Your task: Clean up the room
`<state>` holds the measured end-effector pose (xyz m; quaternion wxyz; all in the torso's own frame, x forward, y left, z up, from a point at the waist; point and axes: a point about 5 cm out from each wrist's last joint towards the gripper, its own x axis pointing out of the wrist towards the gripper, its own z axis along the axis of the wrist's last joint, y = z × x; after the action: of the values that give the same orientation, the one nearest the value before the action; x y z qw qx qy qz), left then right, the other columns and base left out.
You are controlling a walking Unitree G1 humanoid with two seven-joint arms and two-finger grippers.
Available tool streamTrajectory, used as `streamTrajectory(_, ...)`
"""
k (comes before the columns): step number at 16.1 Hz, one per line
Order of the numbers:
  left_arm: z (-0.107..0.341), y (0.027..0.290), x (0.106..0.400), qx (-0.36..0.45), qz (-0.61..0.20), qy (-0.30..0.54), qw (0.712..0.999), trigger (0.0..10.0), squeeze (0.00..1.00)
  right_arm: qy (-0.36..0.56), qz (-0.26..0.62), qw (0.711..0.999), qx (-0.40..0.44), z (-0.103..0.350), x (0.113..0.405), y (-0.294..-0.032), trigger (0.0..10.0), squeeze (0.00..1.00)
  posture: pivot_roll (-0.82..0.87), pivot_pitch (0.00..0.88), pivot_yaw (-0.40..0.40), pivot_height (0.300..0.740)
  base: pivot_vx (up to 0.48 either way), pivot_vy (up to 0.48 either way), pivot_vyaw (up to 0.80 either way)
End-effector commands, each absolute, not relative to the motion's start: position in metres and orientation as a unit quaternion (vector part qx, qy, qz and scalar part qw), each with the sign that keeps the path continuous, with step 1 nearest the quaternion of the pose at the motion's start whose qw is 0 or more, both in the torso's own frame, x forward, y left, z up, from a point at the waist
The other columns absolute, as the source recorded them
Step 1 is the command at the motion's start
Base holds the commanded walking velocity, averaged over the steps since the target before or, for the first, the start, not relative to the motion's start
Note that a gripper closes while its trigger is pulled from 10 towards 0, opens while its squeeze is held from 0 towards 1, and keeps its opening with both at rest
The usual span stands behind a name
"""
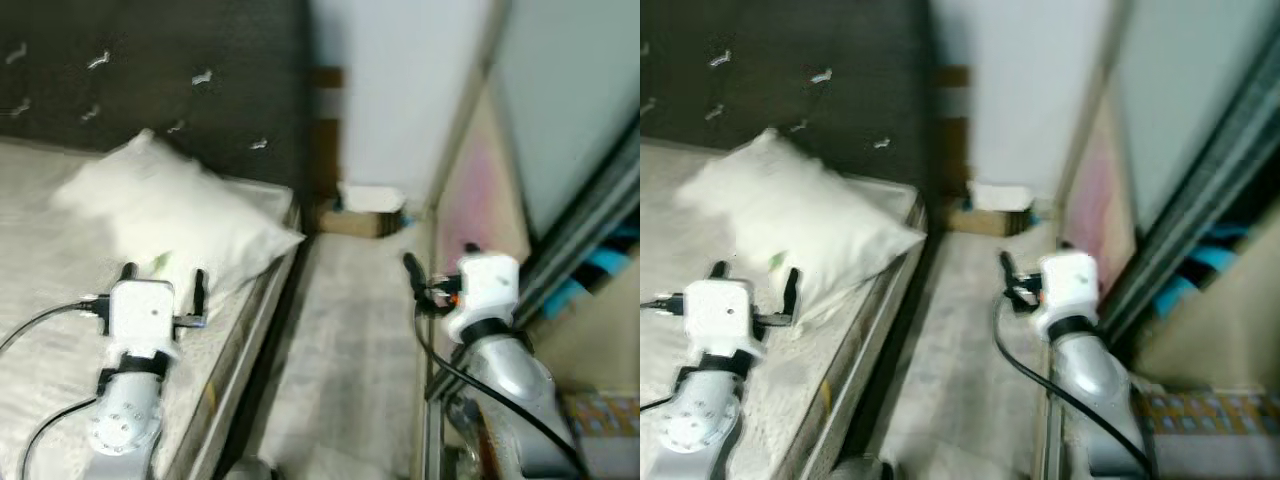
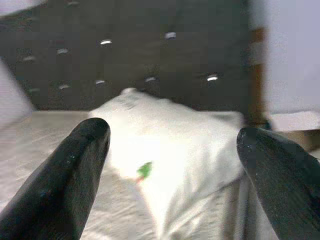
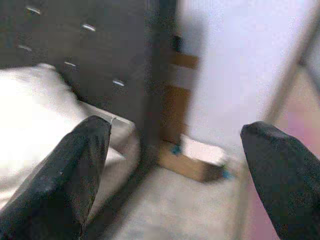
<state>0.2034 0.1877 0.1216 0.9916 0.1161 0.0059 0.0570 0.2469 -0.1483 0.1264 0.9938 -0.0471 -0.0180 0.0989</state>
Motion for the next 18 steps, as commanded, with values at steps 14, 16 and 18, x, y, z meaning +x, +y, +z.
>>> streamTrajectory(14, 0.116, 0.184, 0.208, 0.075, 0.050, 0.019, 0.996, 10.0, 0.00, -0.010, 0.090, 0.995, -0.037, 0.118, 0.246, -0.148, 10.0, 0.00, 0.01, 0.037, -0.028, 0.740, 0.000, 0.000, 0.80)
streamTrajectory(16, 0.116, 0.183, 0.208, 0.074, 0.049, 0.019, 0.996, 10.0, 0.00, -0.007, 0.090, 0.995, -0.036, 0.116, 0.246, -0.148, 10.0, 0.00, 0.01, 0.038, -0.031, 0.740, 0.000, 0.000, 0.80)
streamTrajectory(18, 0.115, 0.183, 0.209, 0.074, 0.050, 0.021, 0.996, 10.0, 0.00, -0.003, 0.090, 0.995, -0.034, 0.114, 0.246, -0.147, 10.0, 0.00, 0.01, 0.039, -0.032, 0.740, 0.000, 0.000, 0.80)
